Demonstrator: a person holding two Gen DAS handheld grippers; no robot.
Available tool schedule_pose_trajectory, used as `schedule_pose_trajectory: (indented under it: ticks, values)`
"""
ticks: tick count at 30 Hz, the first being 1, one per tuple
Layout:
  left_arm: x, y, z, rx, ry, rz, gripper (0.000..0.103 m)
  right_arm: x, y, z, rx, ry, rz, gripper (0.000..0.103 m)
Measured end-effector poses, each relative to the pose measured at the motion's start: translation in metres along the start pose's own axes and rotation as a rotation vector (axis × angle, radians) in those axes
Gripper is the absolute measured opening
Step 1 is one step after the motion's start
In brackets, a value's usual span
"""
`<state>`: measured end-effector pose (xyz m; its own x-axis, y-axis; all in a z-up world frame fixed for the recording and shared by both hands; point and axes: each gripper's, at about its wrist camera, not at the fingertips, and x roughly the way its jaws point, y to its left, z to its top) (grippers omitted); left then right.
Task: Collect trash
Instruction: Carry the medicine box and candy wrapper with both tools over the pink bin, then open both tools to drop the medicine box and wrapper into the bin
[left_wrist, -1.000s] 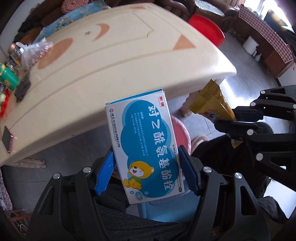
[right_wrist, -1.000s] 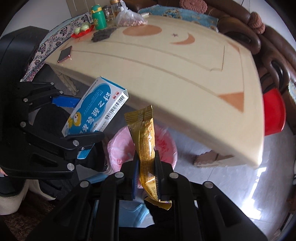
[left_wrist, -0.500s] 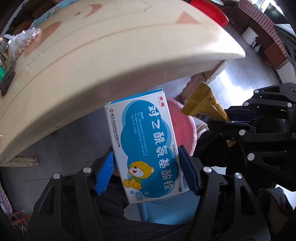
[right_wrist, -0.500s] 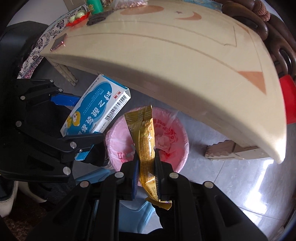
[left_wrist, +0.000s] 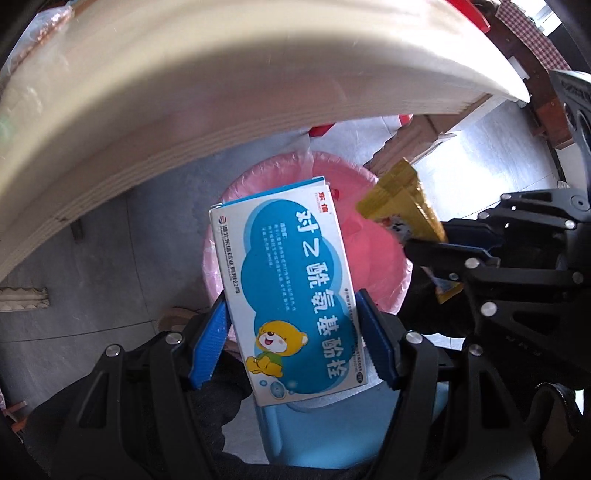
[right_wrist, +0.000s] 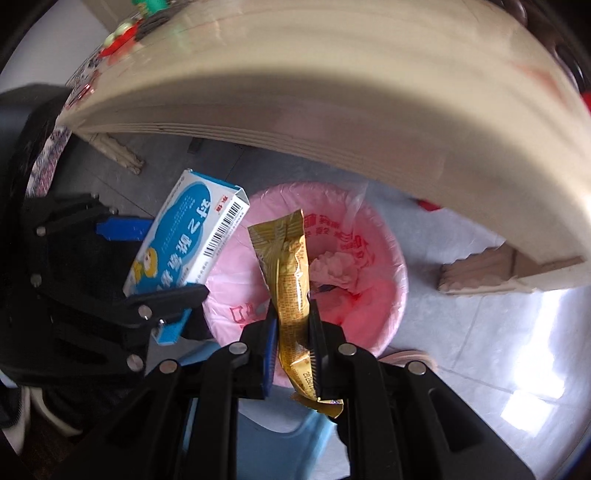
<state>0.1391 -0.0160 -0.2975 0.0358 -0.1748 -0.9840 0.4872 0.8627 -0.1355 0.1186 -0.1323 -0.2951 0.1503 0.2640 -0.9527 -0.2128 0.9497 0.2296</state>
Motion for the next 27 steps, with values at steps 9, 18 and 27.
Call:
schedule_pose_trajectory:
  ticks: [9, 18, 27]
  values:
    - [0.047, 0.011, -0.006, -0.042, 0.092, -0.034, 0.066, 0.049, -0.009, -0.007, 0.069, 0.032, 0.024, 0.015]
    - [0.076, 0.022, -0.001, -0.103, 0.145, -0.047, 0.066, 0.091, -0.025, -0.01, 0.112, 0.082, 0.035, 0.016]
    - [0.095, 0.021, 0.004, -0.105, 0.17, -0.074, 0.066, 0.11, -0.041, -0.009, 0.137, 0.109, 0.023, 0.016]
